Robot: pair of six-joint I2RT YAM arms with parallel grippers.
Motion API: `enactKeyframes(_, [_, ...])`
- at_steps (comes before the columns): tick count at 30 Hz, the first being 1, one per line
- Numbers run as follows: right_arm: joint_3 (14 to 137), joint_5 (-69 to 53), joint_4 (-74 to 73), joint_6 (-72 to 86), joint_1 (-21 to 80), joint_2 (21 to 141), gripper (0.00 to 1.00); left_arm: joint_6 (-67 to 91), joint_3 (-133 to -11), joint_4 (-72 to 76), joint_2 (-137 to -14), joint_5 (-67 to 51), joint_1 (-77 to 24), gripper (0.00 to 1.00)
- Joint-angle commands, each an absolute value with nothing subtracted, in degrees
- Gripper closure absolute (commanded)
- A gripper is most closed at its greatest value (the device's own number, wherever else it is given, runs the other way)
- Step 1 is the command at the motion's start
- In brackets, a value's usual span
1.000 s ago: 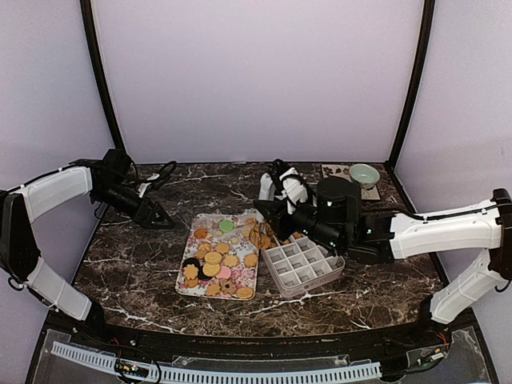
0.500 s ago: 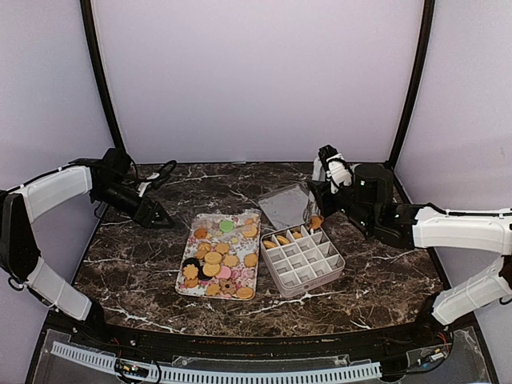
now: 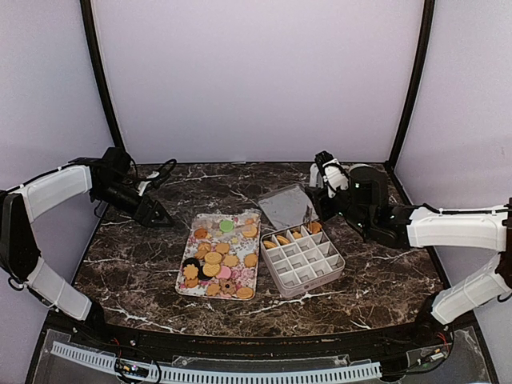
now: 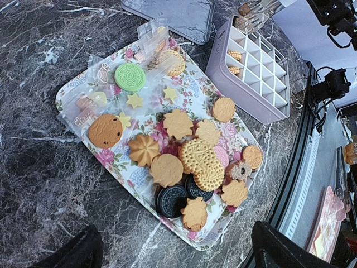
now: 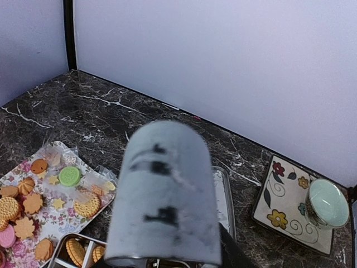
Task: Pack the cookies
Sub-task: Place the fake cookies in the empty pocket of the box, then pick up the fake cookies from the plate.
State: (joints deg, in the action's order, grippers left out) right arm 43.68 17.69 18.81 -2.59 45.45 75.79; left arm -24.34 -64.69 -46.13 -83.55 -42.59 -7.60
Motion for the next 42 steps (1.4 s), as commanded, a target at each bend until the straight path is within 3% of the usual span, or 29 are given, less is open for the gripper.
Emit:
enactKeyframes(1, [44.94, 17.12, 22.45, -2.20, 44.76, 76.11, 0.56, -24.30, -66.01, -47.73, -81.83, -42.88, -7.13, 0.05])
enactKeyframes(9, [45.46, 16.33, 21.90, -2.63, 44.42, 75.34, 0.54, -24.27, -66.01, -47.71, -82.09, -43.14, -7.12, 0.05])
enactKeyframes(14, [47.19, 12.43, 21.24, -1.84, 44.84, 73.55, 0.60, -24.43, -65.85, -47.73, -82.08, -43.02, -7.14, 0.05])
enactKeyframes(20, [51.74, 13.09, 20.61, -2.69, 52.00, 73.73, 0.62, -24.54, -65.53, -47.60, -82.26, -42.89, -7.04, 0.05])
enactKeyframes(29, [57.44, 12.75, 23.49, -1.46, 62.92, 83.80, 0.62, -24.78, -65.26, -47.67, -82.50, -42.89, -5.06, 0.05])
enactKeyframes(42, [61.76, 7.44, 26.12, 1.67, 63.56, 95.72, 0.62, -26.06, -64.43, -48.38, -81.21, -42.96, -3.21, 0.05])
